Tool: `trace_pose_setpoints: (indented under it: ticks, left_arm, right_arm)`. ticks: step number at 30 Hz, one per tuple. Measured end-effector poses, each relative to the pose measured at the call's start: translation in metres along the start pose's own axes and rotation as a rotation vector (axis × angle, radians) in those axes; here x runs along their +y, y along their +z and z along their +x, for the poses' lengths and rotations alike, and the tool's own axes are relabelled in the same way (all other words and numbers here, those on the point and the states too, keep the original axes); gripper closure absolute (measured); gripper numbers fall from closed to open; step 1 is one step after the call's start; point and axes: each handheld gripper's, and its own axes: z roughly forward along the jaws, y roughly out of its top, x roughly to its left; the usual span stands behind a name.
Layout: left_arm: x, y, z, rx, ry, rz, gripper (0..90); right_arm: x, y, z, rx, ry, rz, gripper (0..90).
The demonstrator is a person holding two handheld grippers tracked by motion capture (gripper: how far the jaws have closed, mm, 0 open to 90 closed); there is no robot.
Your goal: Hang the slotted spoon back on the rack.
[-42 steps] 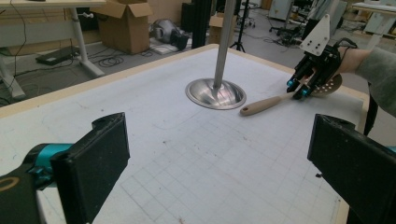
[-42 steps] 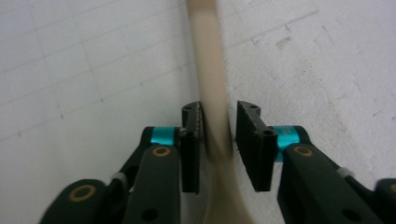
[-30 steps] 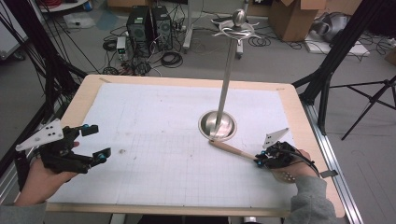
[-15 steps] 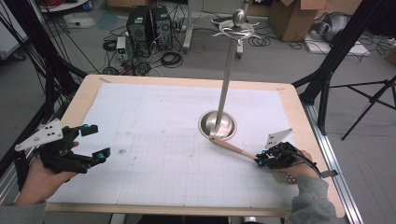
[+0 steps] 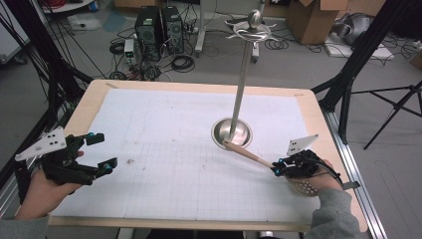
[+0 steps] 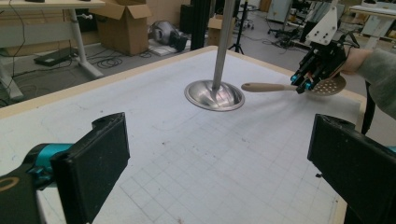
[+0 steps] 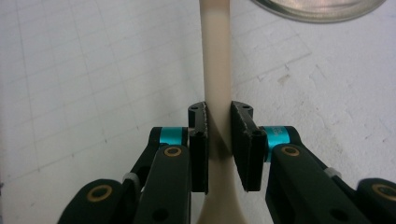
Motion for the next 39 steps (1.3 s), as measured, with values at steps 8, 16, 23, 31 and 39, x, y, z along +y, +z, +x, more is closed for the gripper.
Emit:
trace_pose_setpoints:
  ticks: [8,16,23,31,39]
  left_arm:
    - [0.000,0.000,0.000,0.001,0.000,-0.002,6.0]
    - [0.000,-0.001,0.001,0.001,0.000,-0.002,6.0]
    - [0.000,-0.001,0.001,0.002,0.000,0.000,6.0]
    - [0.000,-0.001,0.000,-0.002,-0.002,-0.002,6.0]
    - [0.000,0.001,0.000,-0.006,-0.004,0.002,6.0]
  right_arm:
    - [0.006,-0.012,0.004,0.009,-0.021,-0.084,77.8]
    - [0.024,-0.035,0.012,-0.001,-0.023,-0.180,77.8]
    - [0.035,-0.048,0.019,-0.008,-0.042,-0.225,77.8]
    - [0.039,-0.057,0.020,-0.018,-0.041,-0.270,77.8]
    - [0.040,-0.066,0.022,-0.020,-0.045,-0.309,77.8]
